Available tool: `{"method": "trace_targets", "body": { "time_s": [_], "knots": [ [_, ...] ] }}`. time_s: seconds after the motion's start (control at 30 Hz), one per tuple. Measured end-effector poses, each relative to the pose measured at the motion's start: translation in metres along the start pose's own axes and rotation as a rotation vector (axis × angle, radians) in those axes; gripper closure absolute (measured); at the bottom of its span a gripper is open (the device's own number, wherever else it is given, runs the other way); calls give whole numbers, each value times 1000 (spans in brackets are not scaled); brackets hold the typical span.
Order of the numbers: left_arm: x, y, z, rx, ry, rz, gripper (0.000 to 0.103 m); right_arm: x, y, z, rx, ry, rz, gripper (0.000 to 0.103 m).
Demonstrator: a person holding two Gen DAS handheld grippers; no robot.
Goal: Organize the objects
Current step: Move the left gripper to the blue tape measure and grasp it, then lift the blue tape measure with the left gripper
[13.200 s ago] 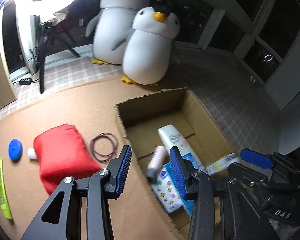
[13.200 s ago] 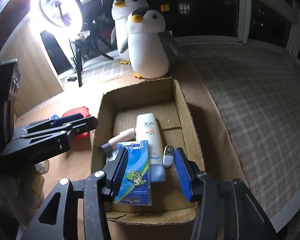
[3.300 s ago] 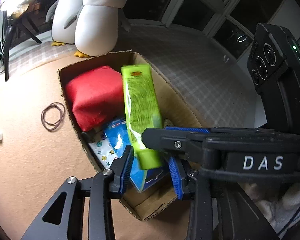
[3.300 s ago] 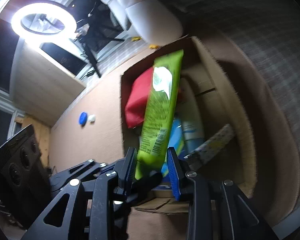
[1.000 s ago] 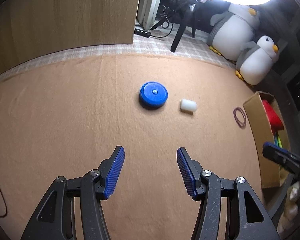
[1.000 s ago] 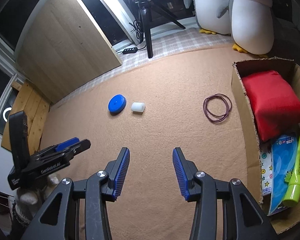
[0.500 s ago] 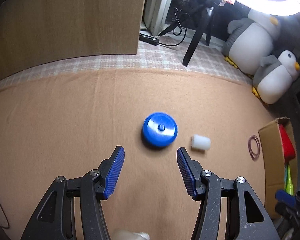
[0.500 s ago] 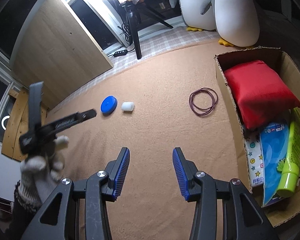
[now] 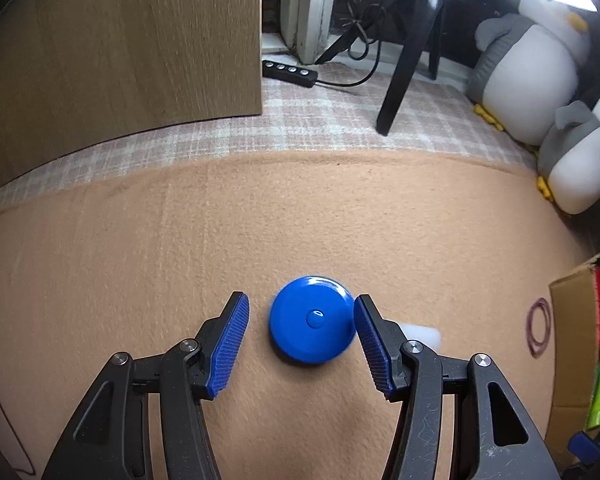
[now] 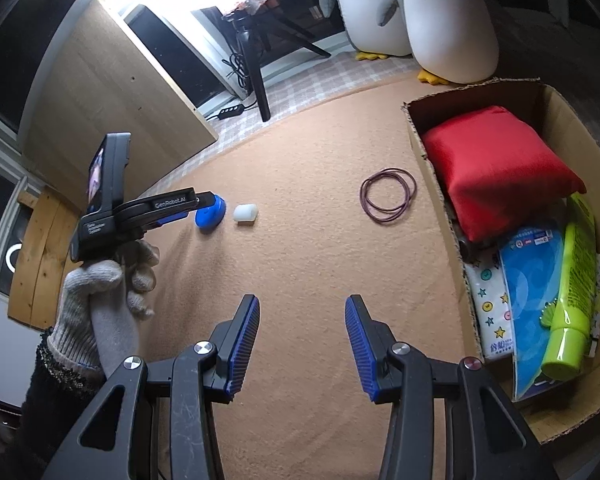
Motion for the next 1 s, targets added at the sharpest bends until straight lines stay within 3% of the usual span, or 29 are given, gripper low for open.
{"method": "trace_targets", "body": {
  "time_s": [0.17,0.43,0.57,1.0],
  "knots": [
    [1,0,4,-6,31,28,45,0,1,-1,1,3,-9,62],
    [-6,-3,8,11,-17,21,45,4,0,1,11,10,-14,62],
    [-5,-4,5,-2,-20,20,49,4,0,-1,10,10,-16,62],
    [-8,-13,0,-48,-55,44,49,-1,-3,-1,22,12,-3,62]
  ]
}}
Point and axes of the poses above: each gripper's, at about its wrist camera, not at the fingertips, and z roughly the way its jaws point, x to its left, y to its top, the point moved 7 cm from there along z, roughly the way its jaws point, and after that the axes turned 11 degrees about -x, right-handed, at the moved point
